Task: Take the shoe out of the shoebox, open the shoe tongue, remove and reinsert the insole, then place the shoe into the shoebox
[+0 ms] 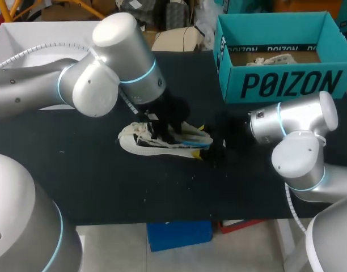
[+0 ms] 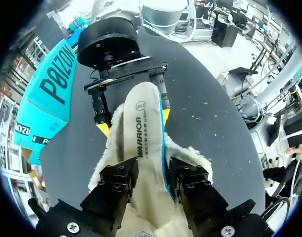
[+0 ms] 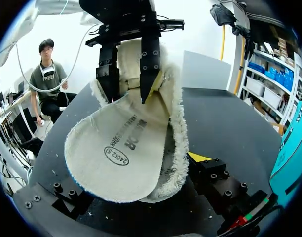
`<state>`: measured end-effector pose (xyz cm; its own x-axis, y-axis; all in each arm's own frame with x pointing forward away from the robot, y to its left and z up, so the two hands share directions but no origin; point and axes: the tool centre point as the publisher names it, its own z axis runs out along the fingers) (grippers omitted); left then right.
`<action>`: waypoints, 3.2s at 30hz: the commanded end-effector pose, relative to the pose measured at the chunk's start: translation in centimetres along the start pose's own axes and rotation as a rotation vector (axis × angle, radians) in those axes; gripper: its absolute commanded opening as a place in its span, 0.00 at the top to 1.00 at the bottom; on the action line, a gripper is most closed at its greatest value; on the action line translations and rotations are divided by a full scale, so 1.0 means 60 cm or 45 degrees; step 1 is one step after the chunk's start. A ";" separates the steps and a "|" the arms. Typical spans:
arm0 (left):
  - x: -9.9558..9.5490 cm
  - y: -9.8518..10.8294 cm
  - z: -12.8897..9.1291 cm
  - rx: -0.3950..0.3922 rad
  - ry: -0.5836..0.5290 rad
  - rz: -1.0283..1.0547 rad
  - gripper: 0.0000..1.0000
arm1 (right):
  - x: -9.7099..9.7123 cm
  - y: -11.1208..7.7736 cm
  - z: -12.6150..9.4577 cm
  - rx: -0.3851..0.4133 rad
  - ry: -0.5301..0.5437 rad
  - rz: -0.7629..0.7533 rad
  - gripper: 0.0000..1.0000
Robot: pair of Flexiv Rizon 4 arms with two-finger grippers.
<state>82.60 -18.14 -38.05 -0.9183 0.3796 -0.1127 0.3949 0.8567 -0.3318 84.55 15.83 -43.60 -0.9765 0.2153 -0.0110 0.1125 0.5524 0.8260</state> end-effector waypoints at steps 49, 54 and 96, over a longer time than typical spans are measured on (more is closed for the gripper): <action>-0.012 -0.065 0.041 -0.186 -0.317 -0.081 1.00 | -0.002 -0.006 0.002 0.001 0.000 0.000 1.00; 0.010 -0.071 0.015 -0.169 -0.311 -0.026 1.00 | -0.002 -0.006 0.002 0.001 0.000 0.000 1.00; 0.040 -0.240 -0.188 1.504 0.207 0.096 1.00 | -0.002 -0.006 0.002 0.001 0.000 0.000 1.00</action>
<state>74.21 -25.38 -22.26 -0.8824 0.4602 -0.0976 0.2533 0.2899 -0.9229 84.55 15.82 -43.61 -0.9765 0.2152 -0.0108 0.1126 0.5523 0.8260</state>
